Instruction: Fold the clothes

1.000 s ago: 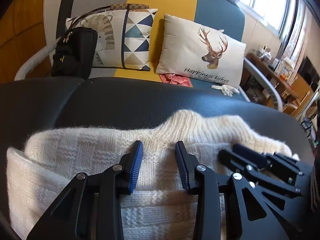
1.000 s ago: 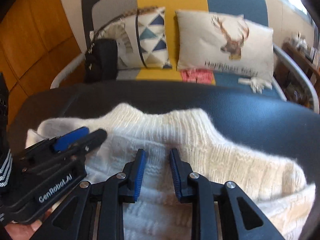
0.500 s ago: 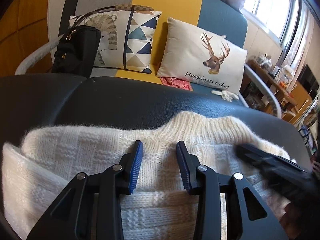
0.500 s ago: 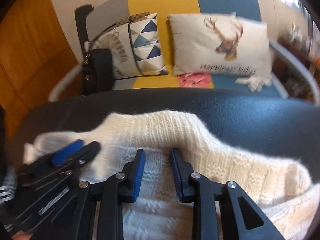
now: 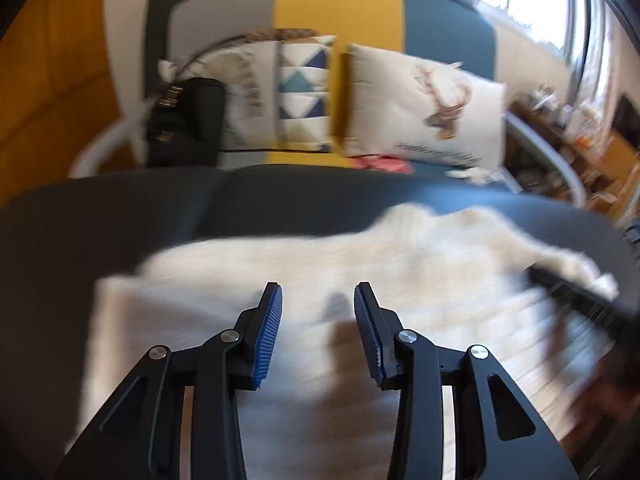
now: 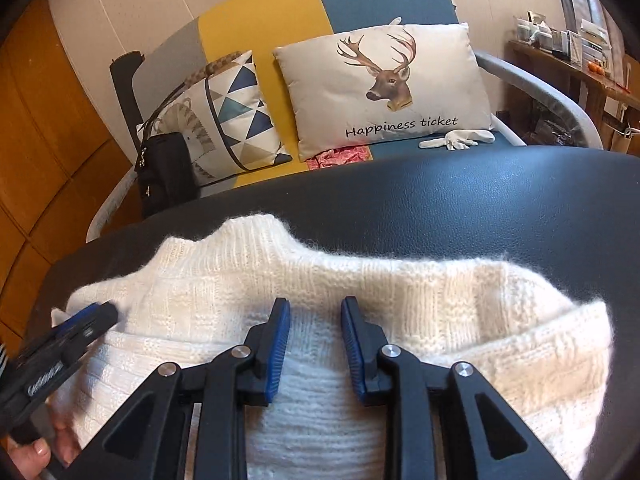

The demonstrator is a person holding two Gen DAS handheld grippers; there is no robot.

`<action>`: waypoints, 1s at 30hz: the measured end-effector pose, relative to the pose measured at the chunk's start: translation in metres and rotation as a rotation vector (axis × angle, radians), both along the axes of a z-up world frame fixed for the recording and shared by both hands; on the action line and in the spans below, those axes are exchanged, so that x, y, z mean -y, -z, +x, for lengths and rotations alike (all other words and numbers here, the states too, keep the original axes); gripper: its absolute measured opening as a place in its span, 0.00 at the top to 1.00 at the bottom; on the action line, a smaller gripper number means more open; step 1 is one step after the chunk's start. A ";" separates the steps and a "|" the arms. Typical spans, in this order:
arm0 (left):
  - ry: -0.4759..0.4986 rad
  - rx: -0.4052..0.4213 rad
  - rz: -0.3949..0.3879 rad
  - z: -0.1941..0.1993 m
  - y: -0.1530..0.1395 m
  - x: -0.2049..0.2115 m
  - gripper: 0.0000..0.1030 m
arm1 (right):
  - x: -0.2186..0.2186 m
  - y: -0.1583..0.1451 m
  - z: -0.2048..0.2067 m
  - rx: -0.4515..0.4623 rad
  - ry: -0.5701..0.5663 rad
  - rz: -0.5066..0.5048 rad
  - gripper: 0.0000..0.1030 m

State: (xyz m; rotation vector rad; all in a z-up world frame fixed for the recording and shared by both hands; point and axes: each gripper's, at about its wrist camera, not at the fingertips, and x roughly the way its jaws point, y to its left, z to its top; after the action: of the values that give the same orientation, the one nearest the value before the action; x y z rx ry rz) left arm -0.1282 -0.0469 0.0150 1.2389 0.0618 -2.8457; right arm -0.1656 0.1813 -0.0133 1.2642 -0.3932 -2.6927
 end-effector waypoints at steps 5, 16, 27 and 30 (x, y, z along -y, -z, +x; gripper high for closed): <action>-0.015 -0.006 0.129 0.017 0.007 0.035 0.55 | 0.006 -0.006 -0.004 0.047 -0.042 0.064 0.74; -0.005 -0.042 0.211 0.021 0.015 0.044 0.54 | 0.145 -0.022 -0.015 0.041 -0.519 0.024 0.81; -0.008 -0.062 0.227 0.021 0.019 0.045 0.54 | 0.127 0.013 -0.054 0.066 -0.375 -0.111 1.00; -0.008 -0.063 0.236 0.020 0.019 0.046 0.54 | 0.116 -0.001 -0.050 0.059 -0.369 -0.135 0.95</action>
State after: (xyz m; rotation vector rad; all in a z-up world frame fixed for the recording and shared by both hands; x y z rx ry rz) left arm -0.1078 -0.0930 -0.0038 1.1794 0.4145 -2.9380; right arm -0.2153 0.0649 -0.0128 1.2414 -0.3071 -2.2879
